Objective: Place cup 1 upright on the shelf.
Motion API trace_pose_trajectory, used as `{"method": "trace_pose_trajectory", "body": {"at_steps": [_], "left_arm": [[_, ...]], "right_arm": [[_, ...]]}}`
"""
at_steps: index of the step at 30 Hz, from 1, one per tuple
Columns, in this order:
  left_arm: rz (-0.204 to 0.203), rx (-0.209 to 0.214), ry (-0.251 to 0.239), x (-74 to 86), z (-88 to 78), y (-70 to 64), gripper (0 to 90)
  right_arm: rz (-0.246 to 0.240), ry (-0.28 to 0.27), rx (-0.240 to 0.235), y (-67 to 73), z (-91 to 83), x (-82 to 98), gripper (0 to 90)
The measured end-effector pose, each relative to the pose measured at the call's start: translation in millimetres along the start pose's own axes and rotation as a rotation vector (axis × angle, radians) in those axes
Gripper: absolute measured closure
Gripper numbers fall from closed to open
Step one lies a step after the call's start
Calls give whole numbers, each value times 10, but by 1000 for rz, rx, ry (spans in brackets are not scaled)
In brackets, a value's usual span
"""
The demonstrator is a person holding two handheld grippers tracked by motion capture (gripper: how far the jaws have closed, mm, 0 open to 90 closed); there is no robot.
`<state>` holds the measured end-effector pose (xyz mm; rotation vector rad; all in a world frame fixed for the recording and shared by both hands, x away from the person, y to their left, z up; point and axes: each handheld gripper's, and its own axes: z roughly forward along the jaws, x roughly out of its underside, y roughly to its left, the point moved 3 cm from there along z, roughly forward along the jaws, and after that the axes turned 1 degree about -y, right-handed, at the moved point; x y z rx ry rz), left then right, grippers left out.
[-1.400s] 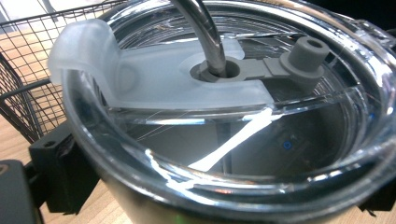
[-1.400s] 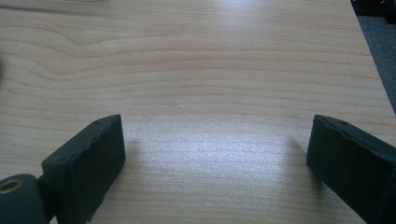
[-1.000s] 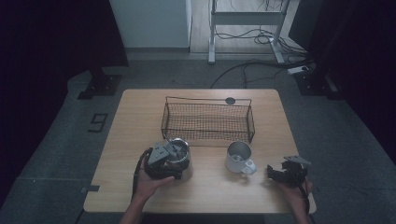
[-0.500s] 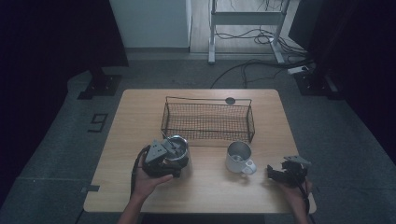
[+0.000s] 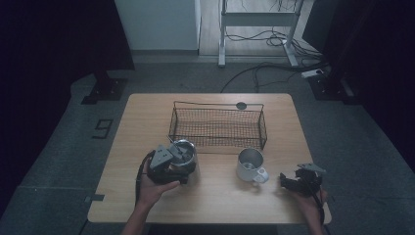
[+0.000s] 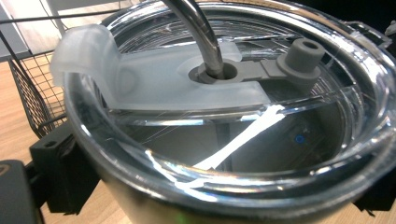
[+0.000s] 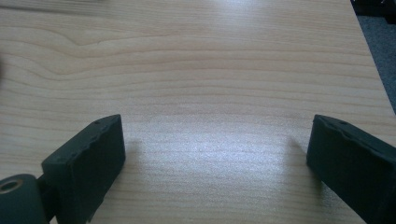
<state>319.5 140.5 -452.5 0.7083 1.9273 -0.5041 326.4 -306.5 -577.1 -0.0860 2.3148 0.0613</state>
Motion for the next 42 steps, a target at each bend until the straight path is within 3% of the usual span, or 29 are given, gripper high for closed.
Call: {"method": "trace_pose_trajectory", "body": {"at_steps": [17, 42], "left_arm": [[-18, -9, -32, -167, -47, 83, 42], [-13, -35, -55, -430, -34, 194, 42]], "right_arm": [[2, 0, 2, -2, 0, 0, 43], [9, 0, 8, -9, 1, -1, 43]]}}
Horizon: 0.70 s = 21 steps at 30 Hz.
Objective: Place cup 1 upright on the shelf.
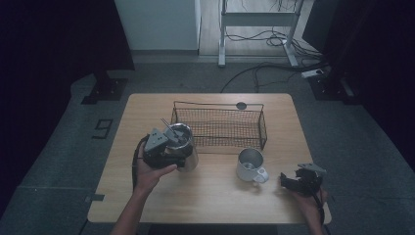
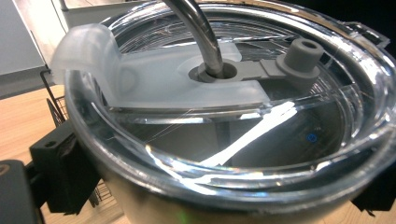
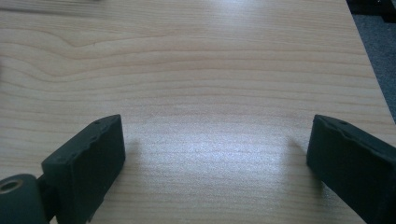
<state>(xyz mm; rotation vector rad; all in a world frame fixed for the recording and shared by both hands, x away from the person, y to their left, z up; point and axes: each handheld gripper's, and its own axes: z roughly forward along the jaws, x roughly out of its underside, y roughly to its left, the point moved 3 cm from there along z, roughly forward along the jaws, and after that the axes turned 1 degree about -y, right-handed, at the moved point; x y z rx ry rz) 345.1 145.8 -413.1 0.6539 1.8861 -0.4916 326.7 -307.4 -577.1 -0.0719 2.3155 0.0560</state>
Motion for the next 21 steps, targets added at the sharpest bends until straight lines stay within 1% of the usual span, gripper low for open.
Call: {"method": "trace_pose_trajectory", "body": {"at_steps": [6, 21], "left_arm": [[-5, 0, -4, -61, 24, 28, 42], [15, -11, -9, -203, 74, 46, 42]], "right_arm": [[1, 0, 1, -1, 0, 0, 42], [4, 0, 3, -2, 1, -1, 42]]}}
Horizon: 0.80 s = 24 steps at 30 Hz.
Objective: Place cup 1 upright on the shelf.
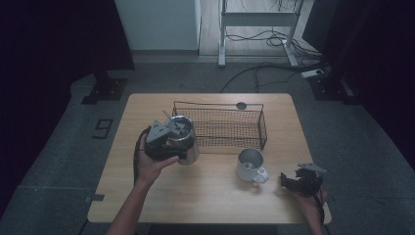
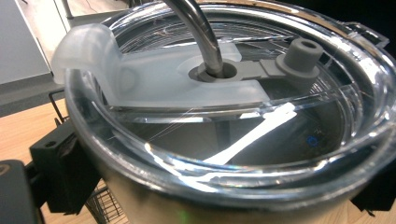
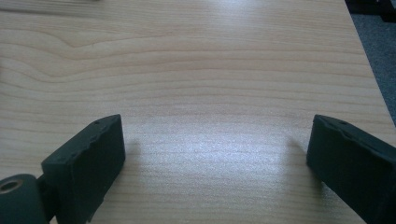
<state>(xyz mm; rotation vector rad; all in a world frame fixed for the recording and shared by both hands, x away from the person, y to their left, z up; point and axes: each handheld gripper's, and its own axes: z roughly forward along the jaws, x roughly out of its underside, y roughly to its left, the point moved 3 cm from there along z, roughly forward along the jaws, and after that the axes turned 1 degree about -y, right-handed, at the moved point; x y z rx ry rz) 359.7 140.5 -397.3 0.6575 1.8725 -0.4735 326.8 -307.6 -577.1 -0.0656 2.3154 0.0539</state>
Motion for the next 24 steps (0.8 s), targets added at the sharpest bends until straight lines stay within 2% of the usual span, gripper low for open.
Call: {"method": "trace_pose_trajectory", "body": {"at_steps": [18, 24], "left_arm": [[-6, -17, -2, -120, 40, 60, 43], [-36, 2, -11, -173, 36, 87, 43]], "right_arm": [[1, 0, 2, -4, 2, -1, 42], [4, 1, 4, -4, 1, -2, 42]]}}
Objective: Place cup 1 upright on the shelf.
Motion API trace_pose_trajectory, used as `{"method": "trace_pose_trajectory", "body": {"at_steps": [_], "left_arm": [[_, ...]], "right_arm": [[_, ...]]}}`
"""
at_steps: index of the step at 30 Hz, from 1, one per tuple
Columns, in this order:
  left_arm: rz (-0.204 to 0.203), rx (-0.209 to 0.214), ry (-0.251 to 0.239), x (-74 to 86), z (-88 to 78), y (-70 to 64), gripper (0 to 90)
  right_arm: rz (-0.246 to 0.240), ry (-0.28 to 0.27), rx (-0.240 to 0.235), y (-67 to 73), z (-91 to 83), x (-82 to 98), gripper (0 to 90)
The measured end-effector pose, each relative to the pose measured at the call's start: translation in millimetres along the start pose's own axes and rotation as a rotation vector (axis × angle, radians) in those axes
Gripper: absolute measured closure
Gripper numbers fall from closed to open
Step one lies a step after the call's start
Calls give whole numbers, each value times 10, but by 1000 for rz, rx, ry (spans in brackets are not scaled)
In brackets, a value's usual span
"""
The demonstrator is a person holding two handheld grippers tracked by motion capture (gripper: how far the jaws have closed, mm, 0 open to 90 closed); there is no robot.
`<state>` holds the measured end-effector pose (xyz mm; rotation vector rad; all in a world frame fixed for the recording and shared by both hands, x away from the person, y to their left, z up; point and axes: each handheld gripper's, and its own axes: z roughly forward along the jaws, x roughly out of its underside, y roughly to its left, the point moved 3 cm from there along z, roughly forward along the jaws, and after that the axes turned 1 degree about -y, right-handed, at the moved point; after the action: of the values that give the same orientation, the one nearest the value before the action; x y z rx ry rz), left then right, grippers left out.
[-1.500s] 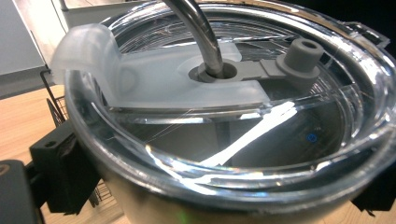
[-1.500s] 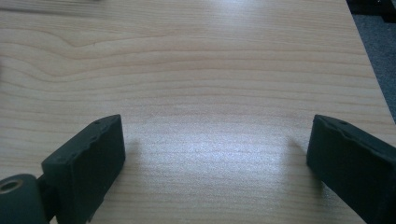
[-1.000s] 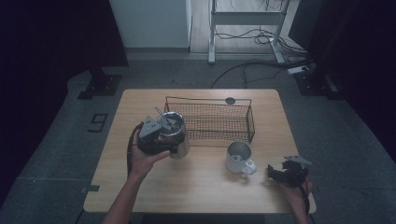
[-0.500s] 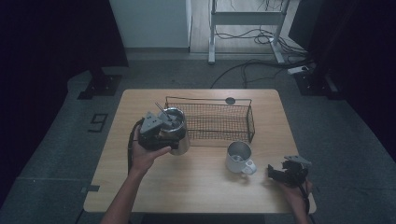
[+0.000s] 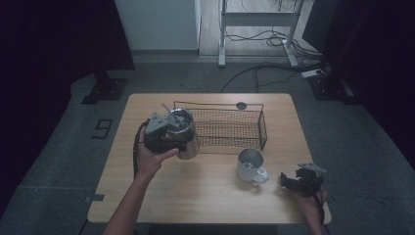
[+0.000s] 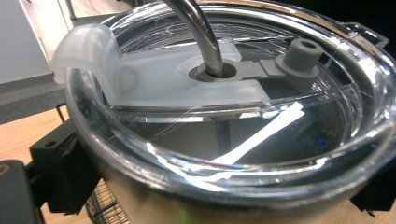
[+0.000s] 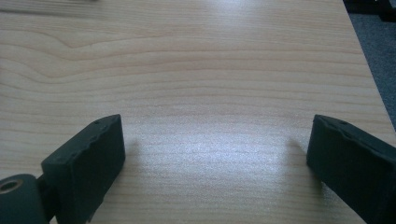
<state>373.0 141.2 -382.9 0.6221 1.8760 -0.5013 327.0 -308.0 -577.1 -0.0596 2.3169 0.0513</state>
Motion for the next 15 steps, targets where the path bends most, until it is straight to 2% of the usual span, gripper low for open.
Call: {"method": "trace_pose_trajectory", "body": {"at_steps": [4, 15], "left_arm": [[11, -13, 1, -37, 8, 5, 42], [9, -29, 1, -93, 76, 68, 42]], "right_arm": [[-1, 1, 0, -2, -1, 0, 42], [-1, 2, 0, -3, -2, 0, 42]]}}
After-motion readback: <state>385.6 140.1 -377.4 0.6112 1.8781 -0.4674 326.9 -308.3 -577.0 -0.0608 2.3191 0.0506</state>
